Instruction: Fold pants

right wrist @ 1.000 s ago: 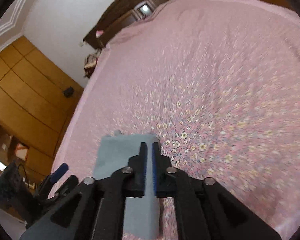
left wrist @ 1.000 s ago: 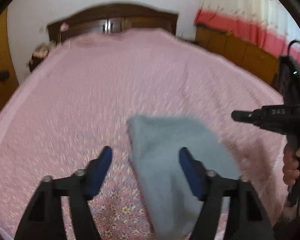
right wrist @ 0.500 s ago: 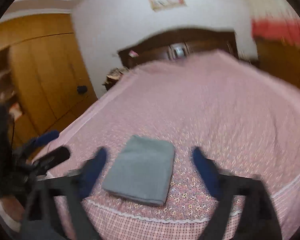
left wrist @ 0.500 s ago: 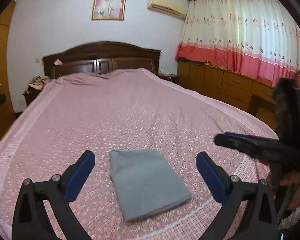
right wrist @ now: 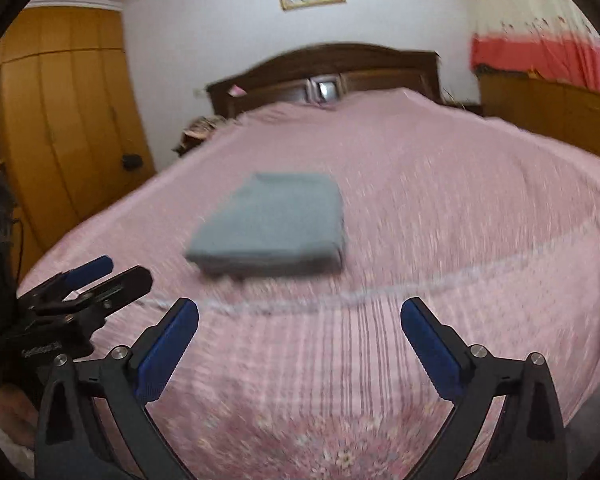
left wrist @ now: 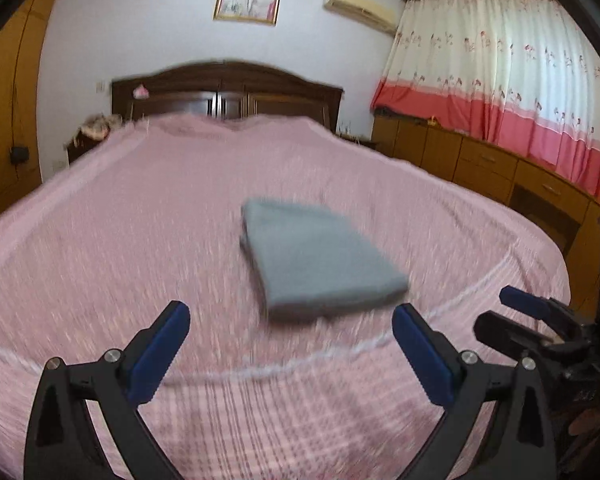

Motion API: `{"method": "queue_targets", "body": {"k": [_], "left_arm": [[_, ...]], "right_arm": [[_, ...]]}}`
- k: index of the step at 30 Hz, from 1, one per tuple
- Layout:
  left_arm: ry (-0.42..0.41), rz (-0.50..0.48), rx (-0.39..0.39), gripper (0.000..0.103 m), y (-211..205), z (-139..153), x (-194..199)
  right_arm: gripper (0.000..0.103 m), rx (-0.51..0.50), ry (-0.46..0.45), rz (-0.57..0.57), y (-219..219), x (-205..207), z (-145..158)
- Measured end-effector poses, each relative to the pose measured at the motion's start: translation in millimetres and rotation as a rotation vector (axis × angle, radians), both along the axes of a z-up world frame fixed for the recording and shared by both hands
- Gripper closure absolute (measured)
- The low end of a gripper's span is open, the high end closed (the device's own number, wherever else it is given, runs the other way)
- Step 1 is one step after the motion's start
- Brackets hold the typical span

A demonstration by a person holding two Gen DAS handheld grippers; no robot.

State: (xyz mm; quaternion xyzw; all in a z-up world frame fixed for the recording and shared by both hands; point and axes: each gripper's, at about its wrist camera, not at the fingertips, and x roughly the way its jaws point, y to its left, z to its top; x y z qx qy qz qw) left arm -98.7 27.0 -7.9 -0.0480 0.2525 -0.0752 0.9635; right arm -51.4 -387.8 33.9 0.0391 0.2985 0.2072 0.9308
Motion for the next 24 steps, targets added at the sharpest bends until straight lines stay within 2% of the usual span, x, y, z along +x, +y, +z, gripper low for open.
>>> {"method": "queue_targets", "body": {"k": [3,6,9,13,17,24], "left_arm": [[0.030,-0.023,-0.009,0.000,3.2,-30.5,3.7],[0.067,-0.010,0.025,0.000,2.7,-46.6,13.1],[0.026,-0.007,-0.004,0.000,3.7,-42.9,7.8],[-0.004,-0.005,-0.006,0.000,2.8,-36.7,2.3],[-0.003,-0.018,-0.004,0.000,3.2,-34.5,2.0],[0.007,-0.030,-0.013,0.000,5.2,-33.0,6.0]], "right_arm": [[0.000,0.012,0.020,-0.005,0.1,5.3,-22.7],[0.000,0.004,0.008,-0.012,-1.8,8.0,-29.2],[0.000,0.032,-0.011,-0.004,-7.6,1.7,-25.7],[0.000,0.031,-0.034,-0.012,-10.7,-2.6,-22.8],[0.000,0.064,-0.025,-0.012,-18.5,-2.4,-26.0],[0.000,0.044,-0.038,0.005,-13.6,-4.4,-29.9]]}}
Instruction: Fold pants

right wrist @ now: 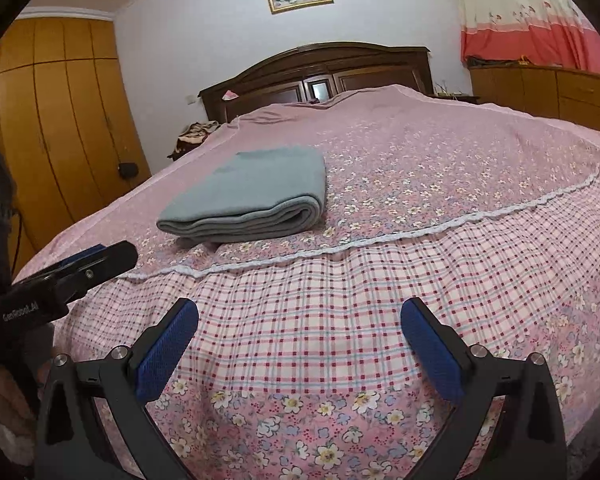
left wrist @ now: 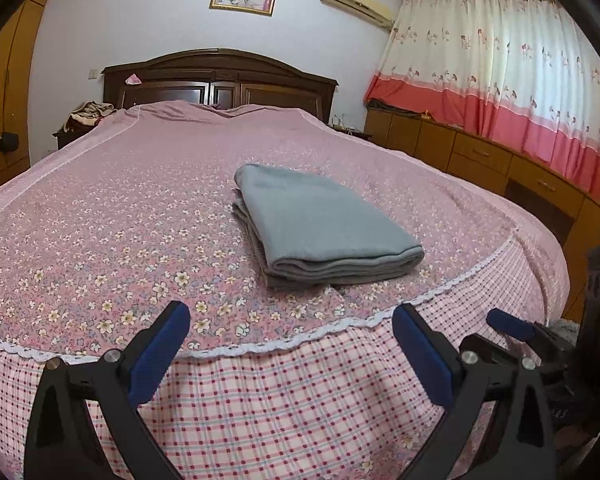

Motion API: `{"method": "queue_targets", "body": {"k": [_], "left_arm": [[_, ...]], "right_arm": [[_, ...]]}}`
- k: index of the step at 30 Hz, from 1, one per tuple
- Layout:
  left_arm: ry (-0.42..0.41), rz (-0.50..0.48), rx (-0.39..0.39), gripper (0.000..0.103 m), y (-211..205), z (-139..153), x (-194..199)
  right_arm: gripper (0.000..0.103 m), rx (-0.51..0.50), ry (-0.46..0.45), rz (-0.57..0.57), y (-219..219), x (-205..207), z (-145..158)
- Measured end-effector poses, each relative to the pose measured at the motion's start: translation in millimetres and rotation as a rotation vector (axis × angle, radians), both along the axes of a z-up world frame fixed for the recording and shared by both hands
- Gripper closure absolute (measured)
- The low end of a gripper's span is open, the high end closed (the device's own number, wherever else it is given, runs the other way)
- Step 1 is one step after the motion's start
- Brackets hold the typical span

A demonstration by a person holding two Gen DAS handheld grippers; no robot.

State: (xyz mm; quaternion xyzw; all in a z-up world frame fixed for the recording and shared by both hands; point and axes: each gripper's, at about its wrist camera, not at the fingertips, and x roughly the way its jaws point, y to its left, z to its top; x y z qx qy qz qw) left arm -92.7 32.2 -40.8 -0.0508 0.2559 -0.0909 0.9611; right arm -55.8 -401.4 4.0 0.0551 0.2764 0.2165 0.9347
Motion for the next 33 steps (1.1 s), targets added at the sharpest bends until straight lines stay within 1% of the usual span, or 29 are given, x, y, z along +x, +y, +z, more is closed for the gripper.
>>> {"method": "queue_targets", "body": {"k": [4,7,28,33], "left_arm": [[0.000,-0.006,0.009,0.000,-2.7,0.0,1.1],[0.006,-0.004,0.011,0.000,-4.9,-1.7,3.4],[0.010,-0.007,-0.005,0.000,-2.4,-4.2,5.7],[0.019,-0.005,-0.018,0.000,0.3,-5.3,7.3]], "right_arm": [[0.000,-0.005,-0.001,0.007,4.3,0.0,-2.2],[0.000,0.012,0.006,0.005,4.5,0.7,-3.6],[0.000,0.048,0.020,0.001,0.4,-0.1,-4.5],[0.000,0.052,0.022,0.000,0.4,0.7,-5.0]]}}
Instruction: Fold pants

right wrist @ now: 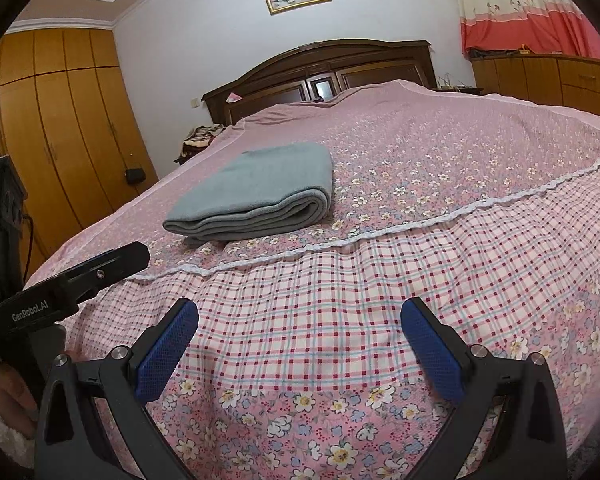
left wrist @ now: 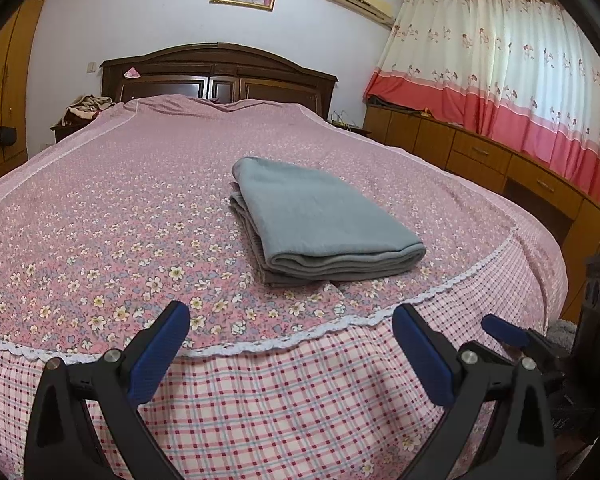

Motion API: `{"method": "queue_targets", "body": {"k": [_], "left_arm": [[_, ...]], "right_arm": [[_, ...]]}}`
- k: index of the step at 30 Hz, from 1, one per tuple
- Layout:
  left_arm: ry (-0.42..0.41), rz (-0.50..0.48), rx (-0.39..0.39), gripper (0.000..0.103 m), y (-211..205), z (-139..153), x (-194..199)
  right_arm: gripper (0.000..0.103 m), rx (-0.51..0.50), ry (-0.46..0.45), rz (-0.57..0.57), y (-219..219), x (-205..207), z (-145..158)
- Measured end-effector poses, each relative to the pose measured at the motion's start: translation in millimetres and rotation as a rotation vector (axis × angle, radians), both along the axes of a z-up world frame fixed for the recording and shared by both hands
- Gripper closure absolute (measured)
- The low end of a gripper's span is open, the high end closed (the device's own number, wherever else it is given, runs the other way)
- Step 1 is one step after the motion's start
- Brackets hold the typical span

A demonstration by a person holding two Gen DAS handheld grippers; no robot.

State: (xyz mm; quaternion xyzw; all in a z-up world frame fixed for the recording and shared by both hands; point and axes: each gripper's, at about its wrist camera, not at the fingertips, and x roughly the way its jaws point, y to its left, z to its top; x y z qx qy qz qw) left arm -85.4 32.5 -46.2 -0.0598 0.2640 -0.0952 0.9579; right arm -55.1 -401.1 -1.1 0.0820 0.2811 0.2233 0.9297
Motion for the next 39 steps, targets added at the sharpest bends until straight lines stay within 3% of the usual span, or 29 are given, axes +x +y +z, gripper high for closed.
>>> {"method": "queue_targets", "body": {"k": [20,39], "left_arm": [[0.013,-0.008,-0.015,0.000,3.2,-2.3,1.6],[0.024,-0.031,0.016,0.000,-8.3,-6.0,-0.6]], "right_arm": [[0.000,-0.015,-0.002,-0.010,3.1,1.4,-2.0],[0.000,-0.007,0.000,-0.010,1.8,1.0,-2.7]]}}
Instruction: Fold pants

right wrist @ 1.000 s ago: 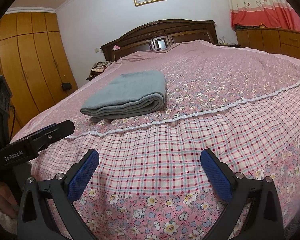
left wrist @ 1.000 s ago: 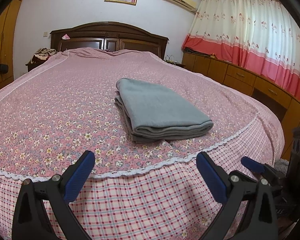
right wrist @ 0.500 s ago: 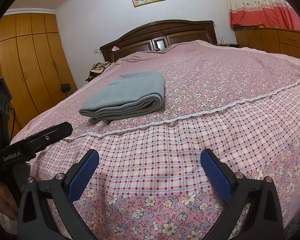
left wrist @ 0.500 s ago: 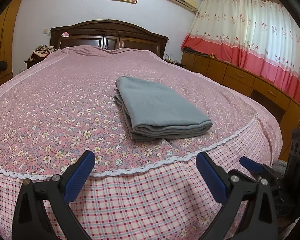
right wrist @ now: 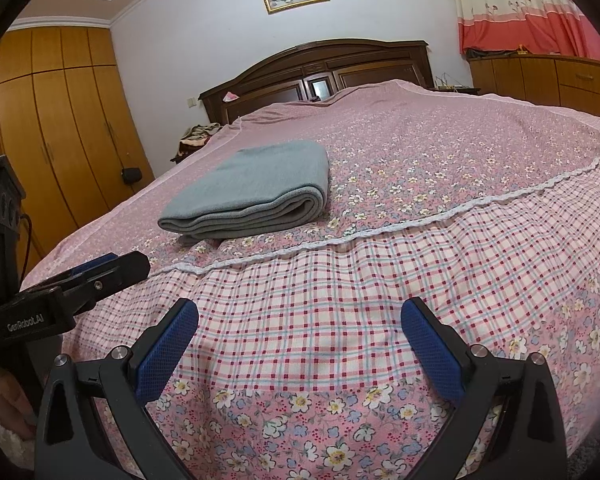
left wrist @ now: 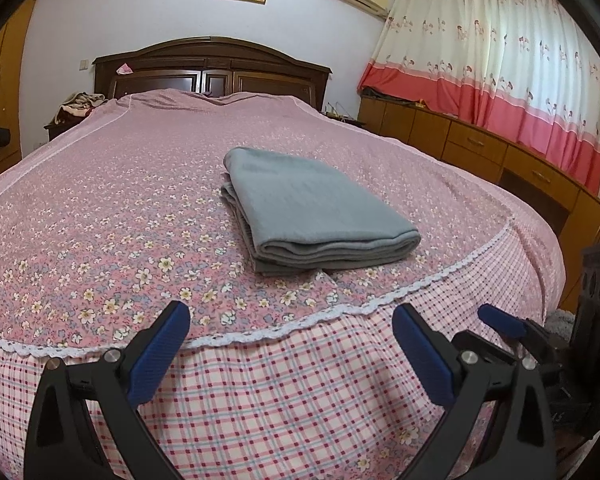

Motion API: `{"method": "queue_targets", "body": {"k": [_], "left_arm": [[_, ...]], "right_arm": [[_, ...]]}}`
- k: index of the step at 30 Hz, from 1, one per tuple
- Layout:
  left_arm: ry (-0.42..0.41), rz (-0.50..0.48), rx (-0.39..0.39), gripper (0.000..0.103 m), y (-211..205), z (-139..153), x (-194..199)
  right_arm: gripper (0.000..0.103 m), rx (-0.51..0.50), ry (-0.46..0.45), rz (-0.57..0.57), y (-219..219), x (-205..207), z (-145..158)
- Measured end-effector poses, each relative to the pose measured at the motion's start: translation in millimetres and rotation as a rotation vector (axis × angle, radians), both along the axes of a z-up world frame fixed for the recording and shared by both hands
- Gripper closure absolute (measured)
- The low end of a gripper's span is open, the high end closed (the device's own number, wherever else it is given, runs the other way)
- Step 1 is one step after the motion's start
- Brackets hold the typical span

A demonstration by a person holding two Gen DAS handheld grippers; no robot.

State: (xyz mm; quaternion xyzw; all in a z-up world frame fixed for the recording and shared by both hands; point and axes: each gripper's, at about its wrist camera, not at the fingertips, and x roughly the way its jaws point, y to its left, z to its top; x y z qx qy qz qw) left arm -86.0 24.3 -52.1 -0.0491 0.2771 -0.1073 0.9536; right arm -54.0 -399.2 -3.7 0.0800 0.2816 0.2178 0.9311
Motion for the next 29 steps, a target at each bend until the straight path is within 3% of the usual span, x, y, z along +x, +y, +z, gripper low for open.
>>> {"method": "queue_targets", "body": {"k": [29], "left_arm": [[-0.001,-0.012,-0.001,0.000,-5.5,-2.7,-2.2]], "right_arm": [[0.000,-0.006,0.002,0.001,1.2,0.5,-3.3]]}}
